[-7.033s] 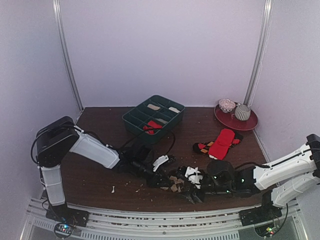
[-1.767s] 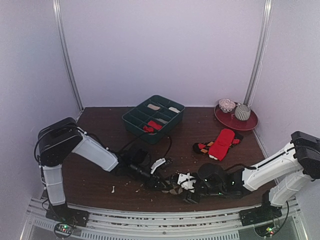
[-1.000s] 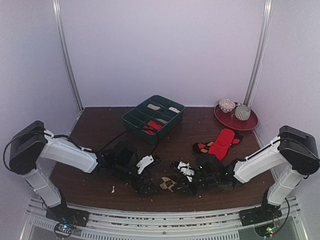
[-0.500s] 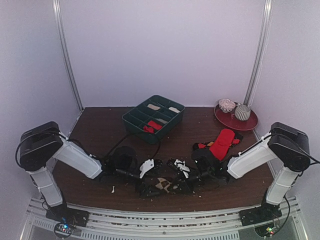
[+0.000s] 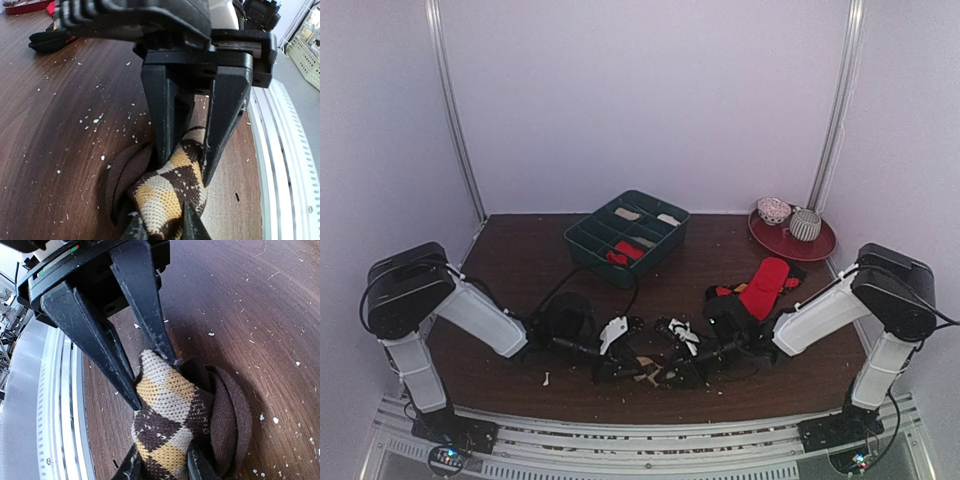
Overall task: Roll the socks
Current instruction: Roll the sock at the center of the board.
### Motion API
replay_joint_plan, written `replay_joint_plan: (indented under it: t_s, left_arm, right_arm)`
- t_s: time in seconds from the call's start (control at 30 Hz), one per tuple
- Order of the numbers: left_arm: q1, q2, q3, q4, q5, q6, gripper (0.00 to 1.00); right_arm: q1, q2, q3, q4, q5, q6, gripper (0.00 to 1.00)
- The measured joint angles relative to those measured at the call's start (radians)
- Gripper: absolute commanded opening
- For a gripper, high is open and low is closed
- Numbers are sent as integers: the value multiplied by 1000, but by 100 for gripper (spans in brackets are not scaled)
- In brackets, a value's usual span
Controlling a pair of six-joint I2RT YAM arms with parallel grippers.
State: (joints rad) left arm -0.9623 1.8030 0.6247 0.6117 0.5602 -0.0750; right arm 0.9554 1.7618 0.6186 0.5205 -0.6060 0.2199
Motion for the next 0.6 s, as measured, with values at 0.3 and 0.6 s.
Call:
replay_joint_plan:
  t_s: [0.3,0.6]
  left_arm:
    - [10,57,27,31,49,-15,0]
    - [28,81,121,-120,91,-94,0]
  right_arm:
    - [-9,11,6,-5,-19,20,27]
    - [-15,-2,41,-82,-20,23,43]
